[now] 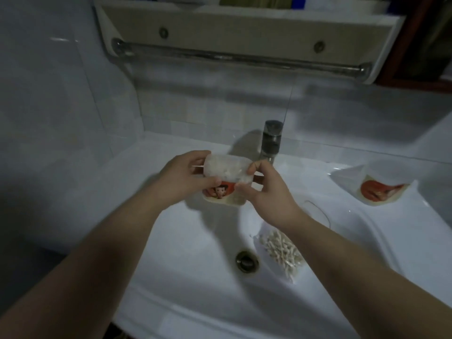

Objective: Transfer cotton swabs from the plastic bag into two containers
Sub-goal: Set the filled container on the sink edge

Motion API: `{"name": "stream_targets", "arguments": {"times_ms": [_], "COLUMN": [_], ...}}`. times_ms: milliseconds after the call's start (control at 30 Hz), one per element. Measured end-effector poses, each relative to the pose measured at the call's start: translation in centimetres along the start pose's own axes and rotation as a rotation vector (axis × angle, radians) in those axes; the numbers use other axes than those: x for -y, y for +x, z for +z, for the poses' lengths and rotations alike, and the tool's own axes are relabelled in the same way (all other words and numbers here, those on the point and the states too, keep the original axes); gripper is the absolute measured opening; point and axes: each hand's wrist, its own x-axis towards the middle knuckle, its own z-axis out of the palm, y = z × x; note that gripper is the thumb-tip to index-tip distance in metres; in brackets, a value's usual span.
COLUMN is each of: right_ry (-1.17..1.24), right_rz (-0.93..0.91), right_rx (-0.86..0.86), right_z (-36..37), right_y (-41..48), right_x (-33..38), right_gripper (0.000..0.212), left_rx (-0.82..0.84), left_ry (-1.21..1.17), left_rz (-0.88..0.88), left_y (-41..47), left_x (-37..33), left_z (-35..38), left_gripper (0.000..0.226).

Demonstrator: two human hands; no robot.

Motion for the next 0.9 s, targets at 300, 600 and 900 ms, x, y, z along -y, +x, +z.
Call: {"name": "stream_targets", "arguments": {"times_ms": [300, 600, 900], "right_ry": [-0.087, -0.168, -0.284], "right_rz": [-0.021, -0.035, -0.061], "right_rx": [-0.066, -0.067, -0.117], "right_z": [4.7, 6.6, 7.0], "right_y": [6.8, 11.2, 12.0], "right_x": [0.4, -0.5, -1.6], "right_gripper": [0.024, 0.019, 0.020], "left_rx": [-0.302, -0.270, -0.198], "left_ry": [0.144, 0.067, 0.248], "left_rz": [0.004, -0.009, 0.035], "left_y": [3.7, 7.1, 7.1], "left_x": [1.7, 4.6, 5.2], "left_z": [-3.0, -3.5, -2.9], "left_gripper": [0.045, 0.065, 0.067]}}
